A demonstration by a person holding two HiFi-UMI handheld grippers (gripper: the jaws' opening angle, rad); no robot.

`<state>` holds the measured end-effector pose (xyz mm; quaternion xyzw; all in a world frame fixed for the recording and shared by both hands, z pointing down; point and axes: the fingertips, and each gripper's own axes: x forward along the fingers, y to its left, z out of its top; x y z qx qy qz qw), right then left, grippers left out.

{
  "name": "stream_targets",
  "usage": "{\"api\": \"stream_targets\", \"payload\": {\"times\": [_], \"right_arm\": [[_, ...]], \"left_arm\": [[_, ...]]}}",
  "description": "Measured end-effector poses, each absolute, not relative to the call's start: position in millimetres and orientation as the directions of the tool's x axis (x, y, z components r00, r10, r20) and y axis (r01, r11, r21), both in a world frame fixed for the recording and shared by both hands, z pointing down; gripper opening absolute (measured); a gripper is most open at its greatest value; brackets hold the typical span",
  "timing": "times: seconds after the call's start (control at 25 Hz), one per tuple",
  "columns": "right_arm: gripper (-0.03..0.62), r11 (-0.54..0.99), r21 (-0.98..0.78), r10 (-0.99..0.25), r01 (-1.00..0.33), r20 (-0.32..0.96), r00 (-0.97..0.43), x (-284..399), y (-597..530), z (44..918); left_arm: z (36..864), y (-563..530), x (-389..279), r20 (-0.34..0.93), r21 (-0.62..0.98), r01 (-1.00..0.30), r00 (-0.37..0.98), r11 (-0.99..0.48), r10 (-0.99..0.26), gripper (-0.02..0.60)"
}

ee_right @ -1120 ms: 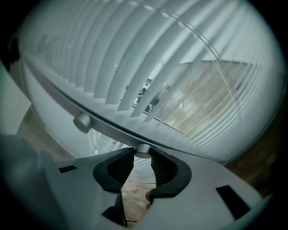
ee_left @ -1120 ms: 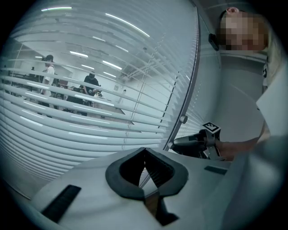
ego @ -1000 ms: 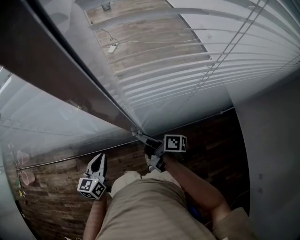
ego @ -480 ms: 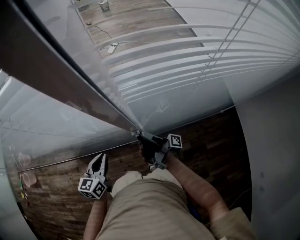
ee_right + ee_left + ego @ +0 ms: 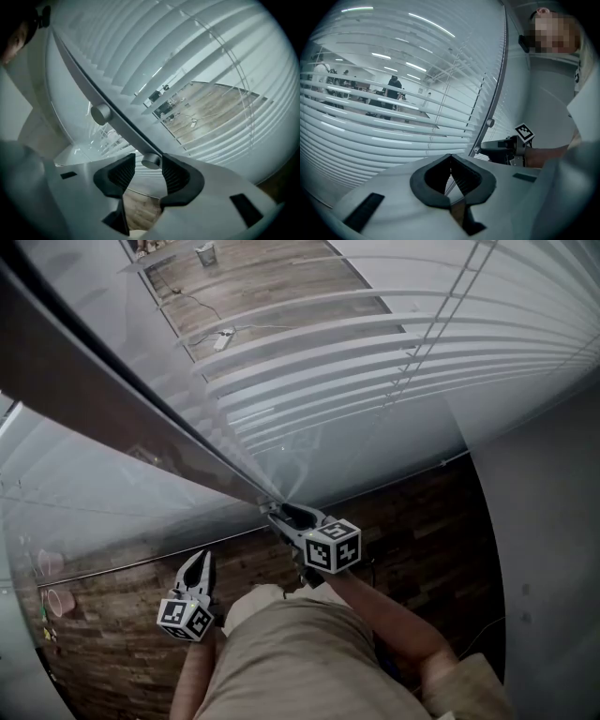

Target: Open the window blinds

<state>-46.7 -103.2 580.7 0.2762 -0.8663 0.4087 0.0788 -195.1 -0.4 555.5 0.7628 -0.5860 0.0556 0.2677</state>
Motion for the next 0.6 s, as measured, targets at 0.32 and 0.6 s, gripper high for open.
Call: {"api": "stream_targets", "payload": {"times": [0.32, 0.6], "right_arm": [[0.124, 0.158, -0.947, -0.390, -0.281, 0.202, -0.899, -43.2, -110.3, 588.9], [0.124, -0.115, -0.983, -0.392, 0.146, -0.090, -0.916, -43.2, -110.9, 598.7]], "left_arm": [[554.4, 1.0, -193.2, 0.399, 0.339, -0.926, 0.302, -0.166, -0.866, 0.012], [551.6, 1.0, -192.5, 0.405, 0.330, -0.931, 0.291, -0.158, -0.867, 0.012]]}}
